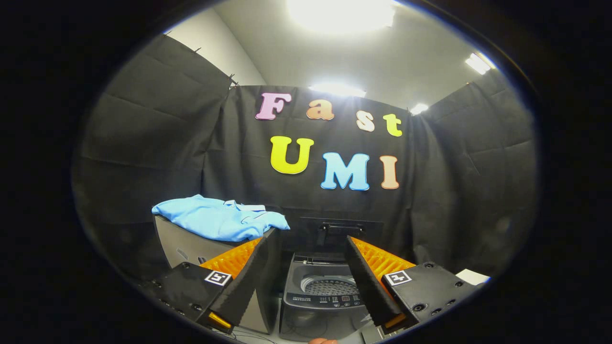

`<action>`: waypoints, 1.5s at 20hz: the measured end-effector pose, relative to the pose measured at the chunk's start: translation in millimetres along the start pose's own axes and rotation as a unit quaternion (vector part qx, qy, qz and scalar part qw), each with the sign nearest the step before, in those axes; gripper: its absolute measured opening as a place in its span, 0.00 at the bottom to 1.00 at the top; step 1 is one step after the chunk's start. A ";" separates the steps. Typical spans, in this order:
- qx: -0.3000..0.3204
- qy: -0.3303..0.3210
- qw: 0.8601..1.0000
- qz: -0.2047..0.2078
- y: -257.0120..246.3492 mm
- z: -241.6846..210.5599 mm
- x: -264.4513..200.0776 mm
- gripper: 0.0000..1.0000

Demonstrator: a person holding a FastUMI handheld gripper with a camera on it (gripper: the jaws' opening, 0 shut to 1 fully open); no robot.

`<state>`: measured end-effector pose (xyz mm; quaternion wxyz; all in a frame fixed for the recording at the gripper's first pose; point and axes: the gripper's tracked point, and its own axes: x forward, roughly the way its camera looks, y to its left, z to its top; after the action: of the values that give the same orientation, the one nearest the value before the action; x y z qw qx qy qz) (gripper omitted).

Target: Put the clothes into the washing machine and then close the washing machine lid.

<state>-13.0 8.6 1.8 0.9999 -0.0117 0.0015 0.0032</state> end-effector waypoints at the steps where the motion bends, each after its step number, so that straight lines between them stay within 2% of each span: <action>1: 0.001 -0.001 1.000 -0.002 -0.5 1.0 -0.4 1.00; 10: -0.006 0.008 1.000 0.000 5.1 -1.4 5.3 1.00; 14: 0.012 0.009 1.000 0.005 10.7 8.6 15.5 1.00; 16: 0.029 0.014 0.999 0.022 20.5 15.0 24.6 1.00; 25: 0.024 -0.007 0.999 0.043 23.6 82.0 79.2 1.00; 30: 0.031 -0.008 0.997 0.068 32.5 117.8 105.3 1.00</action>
<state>92.4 44.4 118.5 0.9972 0.0189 -0.0052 0.0715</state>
